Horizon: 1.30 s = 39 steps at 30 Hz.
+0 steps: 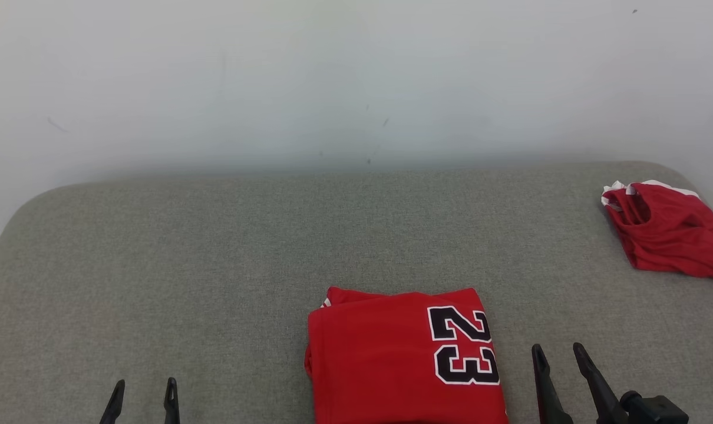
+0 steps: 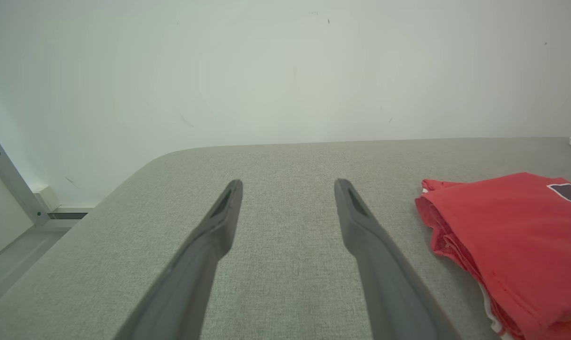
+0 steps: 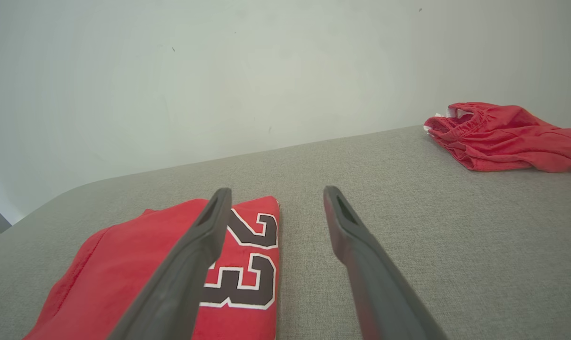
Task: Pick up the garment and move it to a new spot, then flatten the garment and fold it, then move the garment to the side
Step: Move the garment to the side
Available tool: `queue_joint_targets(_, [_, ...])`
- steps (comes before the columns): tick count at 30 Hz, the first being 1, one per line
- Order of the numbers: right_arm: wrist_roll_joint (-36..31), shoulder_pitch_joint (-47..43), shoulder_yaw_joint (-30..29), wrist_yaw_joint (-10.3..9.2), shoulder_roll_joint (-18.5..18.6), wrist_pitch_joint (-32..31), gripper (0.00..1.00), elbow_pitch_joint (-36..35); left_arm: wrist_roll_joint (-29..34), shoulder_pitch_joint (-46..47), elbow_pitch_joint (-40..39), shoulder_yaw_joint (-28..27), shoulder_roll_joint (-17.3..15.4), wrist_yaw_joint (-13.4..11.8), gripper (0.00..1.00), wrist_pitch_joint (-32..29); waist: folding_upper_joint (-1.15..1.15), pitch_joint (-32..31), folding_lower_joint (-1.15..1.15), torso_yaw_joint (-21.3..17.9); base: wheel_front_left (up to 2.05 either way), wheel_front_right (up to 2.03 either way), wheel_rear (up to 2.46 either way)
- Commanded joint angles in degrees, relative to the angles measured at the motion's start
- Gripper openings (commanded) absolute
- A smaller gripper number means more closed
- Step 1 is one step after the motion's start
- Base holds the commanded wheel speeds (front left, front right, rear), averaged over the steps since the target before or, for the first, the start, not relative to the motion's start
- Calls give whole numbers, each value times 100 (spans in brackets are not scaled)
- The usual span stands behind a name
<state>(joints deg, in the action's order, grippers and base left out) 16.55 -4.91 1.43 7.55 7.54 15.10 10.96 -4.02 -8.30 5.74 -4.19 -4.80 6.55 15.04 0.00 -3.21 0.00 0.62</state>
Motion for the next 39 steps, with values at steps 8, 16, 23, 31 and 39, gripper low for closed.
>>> queue_joint_targets(8, [-30, -56, -14, -17, -26, 3, 100, -22, 34, -99, -26, -31, 29, -1, 100, 18, 0, 12, 0, 7, 0, 0, 0])
queue_joint_targets(16, [-12, 271, 96, -17, 52, 3, 100, 67, 38, -37, -7, -17, 37, 4, 100, 18, 0, 37, 0, 57, 0, 0, 0])
queue_joint_targets(23, [-107, 949, 292, -17, 183, -163, 100, 863, 72, 85, 38, 60, 43, 19, 100, 18, 0, 122, 0, 231, 0, 0, 0])
queue_joint_targets(31, [7, 1544, 329, -17, 274, -479, 100, 2055, 84, 299, 128, 221, 64, 38, 100, 18, 0, 353, 0, 517, 0, 0, 0])
queue_joint_targets(39, [183, 1977, 592, -17, 243, -426, 100, 2983, 61, 476, 190, 231, 74, 15, 100, 18, 0, 617, 0, 579, 0, 0, 0])
